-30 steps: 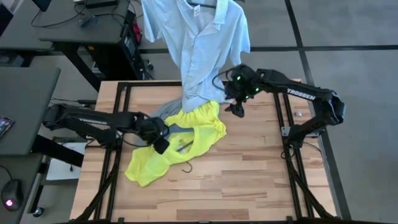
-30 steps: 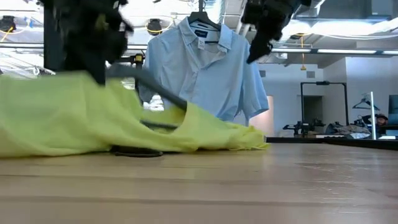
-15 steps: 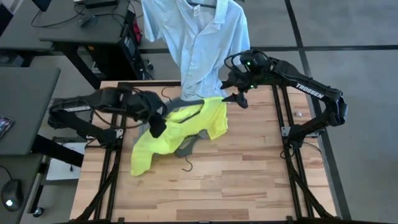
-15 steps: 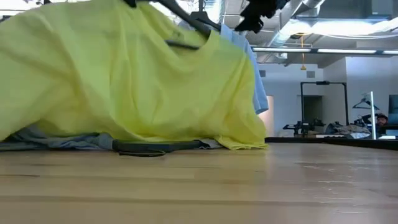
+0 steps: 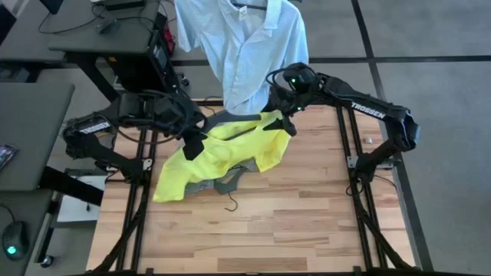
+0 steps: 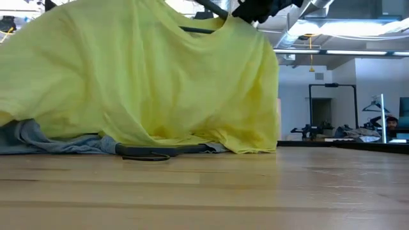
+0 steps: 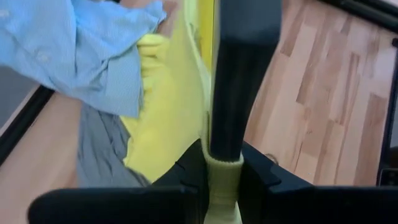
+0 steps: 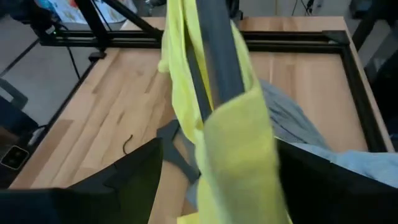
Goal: Hang clothes
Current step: Hang the yellow shirt on the clothes rack
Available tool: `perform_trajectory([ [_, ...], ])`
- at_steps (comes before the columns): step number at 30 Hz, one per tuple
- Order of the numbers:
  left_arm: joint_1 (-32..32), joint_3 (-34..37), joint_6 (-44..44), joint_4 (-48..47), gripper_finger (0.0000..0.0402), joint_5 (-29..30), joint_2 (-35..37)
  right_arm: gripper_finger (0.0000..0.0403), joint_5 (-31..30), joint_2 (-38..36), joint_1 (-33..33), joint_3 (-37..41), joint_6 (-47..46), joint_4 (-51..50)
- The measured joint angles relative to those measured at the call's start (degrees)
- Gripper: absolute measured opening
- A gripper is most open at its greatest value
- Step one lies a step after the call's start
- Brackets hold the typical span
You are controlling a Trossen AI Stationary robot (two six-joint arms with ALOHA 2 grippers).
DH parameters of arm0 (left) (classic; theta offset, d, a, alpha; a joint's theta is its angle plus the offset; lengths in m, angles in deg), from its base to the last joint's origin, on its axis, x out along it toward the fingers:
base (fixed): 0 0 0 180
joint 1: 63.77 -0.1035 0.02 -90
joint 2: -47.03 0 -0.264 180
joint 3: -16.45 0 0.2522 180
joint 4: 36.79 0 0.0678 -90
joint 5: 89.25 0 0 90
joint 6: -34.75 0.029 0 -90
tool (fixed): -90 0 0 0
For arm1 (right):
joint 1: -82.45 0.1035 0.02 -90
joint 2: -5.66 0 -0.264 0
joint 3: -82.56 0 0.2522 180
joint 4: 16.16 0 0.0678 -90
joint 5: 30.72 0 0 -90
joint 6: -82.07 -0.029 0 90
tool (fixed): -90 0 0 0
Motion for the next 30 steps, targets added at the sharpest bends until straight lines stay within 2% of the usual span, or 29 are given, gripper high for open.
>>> perform_trajectory([
  [16, -1.55, 0.00, 1.84, 1.01, 0.0034, -0.42, 0.08, 0.0035, 3.61, 0.43, -2.52, -0.13, 1.29, -0.94],
  [21, -1.53, 0.00, 2.08, 0.80, 0.0034, -0.28, 0.18, 0.0039, 3.38, 1.43, -2.21, -0.13, 0.96, -2.06],
  [23, -1.53, 0.00, 1.64, 1.41, 0.0034, -0.18, 0.17, 0.0067, 2.58, 1.55, -1.82, -0.13, 0.11, -2.33],
  [30, -1.55, 0.00, 0.97, 2.17, 0.0034, 0.25, 0.09, 0.0204, 2.22, 1.66, -1.81, -0.13, 0.03, -2.75],
])
